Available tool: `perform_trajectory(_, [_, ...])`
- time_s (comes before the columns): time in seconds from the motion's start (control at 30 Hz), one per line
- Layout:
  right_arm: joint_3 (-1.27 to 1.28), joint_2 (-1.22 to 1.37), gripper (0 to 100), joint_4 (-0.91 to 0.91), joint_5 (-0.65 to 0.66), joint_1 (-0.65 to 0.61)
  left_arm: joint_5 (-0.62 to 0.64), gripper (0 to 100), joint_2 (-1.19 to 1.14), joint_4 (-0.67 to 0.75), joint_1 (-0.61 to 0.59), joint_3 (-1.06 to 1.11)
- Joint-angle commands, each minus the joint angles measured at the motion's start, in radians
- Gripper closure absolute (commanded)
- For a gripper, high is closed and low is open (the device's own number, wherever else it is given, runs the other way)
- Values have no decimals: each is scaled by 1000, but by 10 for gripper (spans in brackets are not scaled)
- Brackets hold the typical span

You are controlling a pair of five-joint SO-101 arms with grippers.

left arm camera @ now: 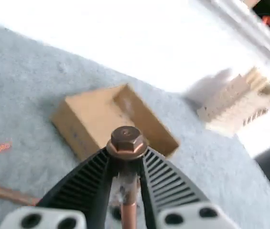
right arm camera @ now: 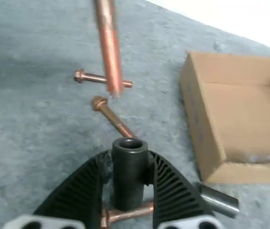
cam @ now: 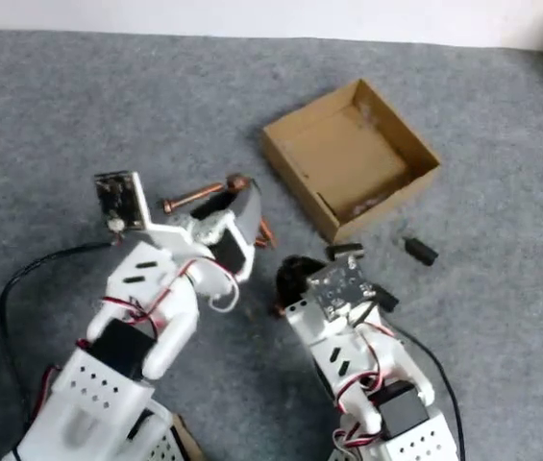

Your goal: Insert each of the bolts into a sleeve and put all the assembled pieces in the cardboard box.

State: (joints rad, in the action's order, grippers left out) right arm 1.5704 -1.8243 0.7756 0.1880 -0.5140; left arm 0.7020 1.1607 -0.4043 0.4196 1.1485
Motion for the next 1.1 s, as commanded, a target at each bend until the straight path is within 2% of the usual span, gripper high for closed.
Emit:
perform_trajectory(0.0, [-21,-16,992,-24,17,-48,-11,994,28,29,74,8])
perform_trajectory(0.2, [-15,-16,992,-102,17,-61,-14,994,30,31,59,-1])
perform_trajectory(0.5, [-19,-16,992,-107,17,-56,-20,994,30,31,56,33])
perform_trajectory(0.7, [-21,-16,992,-107,17,-56,-114,994,30,31,67,50])
perform_trajectory(0.9, [-24,-16,992,-107,17,-54,-115,994,30,29,203,97])
perform_trajectory(0.97, [-24,-16,992,-107,17,-48,-98,994,30,29,196,99])
perform_trajectory(1.07, [-24,-16,992,-107,15,-44,28,994,30,29,182,104])
